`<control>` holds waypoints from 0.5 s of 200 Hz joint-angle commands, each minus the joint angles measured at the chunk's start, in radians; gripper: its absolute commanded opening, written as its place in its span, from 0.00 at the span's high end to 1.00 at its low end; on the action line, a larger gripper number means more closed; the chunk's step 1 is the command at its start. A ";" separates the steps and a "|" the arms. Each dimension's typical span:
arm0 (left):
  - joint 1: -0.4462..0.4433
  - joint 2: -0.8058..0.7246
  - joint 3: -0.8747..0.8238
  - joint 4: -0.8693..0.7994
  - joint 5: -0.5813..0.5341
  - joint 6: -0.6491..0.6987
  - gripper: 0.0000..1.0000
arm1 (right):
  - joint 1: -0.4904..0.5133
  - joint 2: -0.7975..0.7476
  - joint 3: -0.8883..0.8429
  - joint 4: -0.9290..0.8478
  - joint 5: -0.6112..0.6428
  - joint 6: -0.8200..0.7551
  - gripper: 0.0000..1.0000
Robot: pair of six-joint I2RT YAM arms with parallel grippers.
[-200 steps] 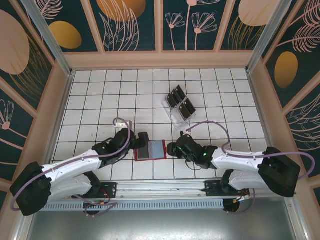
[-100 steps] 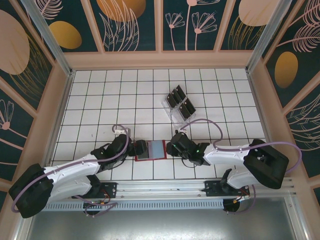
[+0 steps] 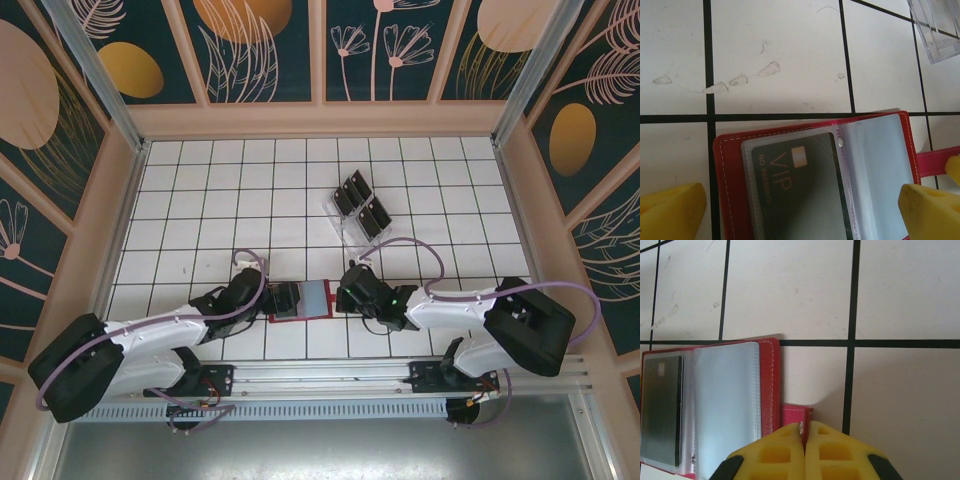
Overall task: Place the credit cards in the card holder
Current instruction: Close the card holder at the bottom-center of the table.
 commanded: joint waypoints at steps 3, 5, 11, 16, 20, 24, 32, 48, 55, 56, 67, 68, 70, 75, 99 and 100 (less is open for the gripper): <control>0.006 0.031 0.004 0.058 0.034 0.001 0.02 | 0.005 0.005 0.025 0.028 -0.007 -0.002 0.97; 0.006 0.033 0.005 0.058 0.034 0.000 0.02 | 0.005 0.005 0.024 0.029 -0.006 0.000 0.98; 0.006 0.038 0.004 0.063 0.037 -0.001 0.01 | 0.007 0.005 0.025 0.031 -0.009 -0.001 0.98; 0.006 0.042 0.005 0.066 0.039 -0.001 0.02 | 0.009 0.005 0.025 0.034 -0.009 0.001 0.98; 0.006 0.043 0.005 0.068 0.040 -0.003 0.01 | 0.010 0.005 0.025 0.036 -0.010 0.002 0.99; 0.006 0.046 0.006 0.070 0.041 -0.003 0.02 | 0.011 0.006 0.024 0.037 -0.012 0.002 0.99; 0.007 0.050 0.006 0.074 0.046 -0.003 0.02 | 0.012 0.006 0.022 0.042 -0.016 0.005 0.99; 0.007 0.053 0.014 0.074 0.053 -0.002 0.02 | 0.015 0.008 0.016 0.056 -0.021 0.010 1.00; 0.006 0.052 0.018 0.074 0.056 -0.001 0.02 | 0.016 0.007 0.012 0.064 -0.024 0.013 1.00; 0.007 0.052 0.018 0.073 0.056 -0.001 0.02 | 0.015 0.008 0.012 0.066 -0.024 0.014 1.00; 0.005 0.049 0.025 0.071 0.059 -0.001 0.02 | 0.014 0.011 0.005 0.076 -0.029 0.018 1.00; 0.006 0.049 0.025 0.070 0.059 -0.002 0.02 | 0.015 0.012 0.004 0.077 -0.029 0.019 1.00; 0.007 0.049 0.026 0.069 0.060 -0.002 0.02 | 0.016 0.012 0.004 0.079 -0.029 0.019 1.00; 0.006 0.046 0.027 0.068 0.061 -0.003 0.01 | 0.016 0.014 0.001 0.084 -0.030 0.020 1.00; 0.006 0.028 0.038 0.060 0.067 -0.010 0.02 | 0.016 0.028 -0.010 0.108 -0.038 0.026 1.00; 0.006 0.027 0.039 0.060 0.067 -0.010 0.02 | 0.015 0.029 -0.010 0.109 -0.038 0.027 1.00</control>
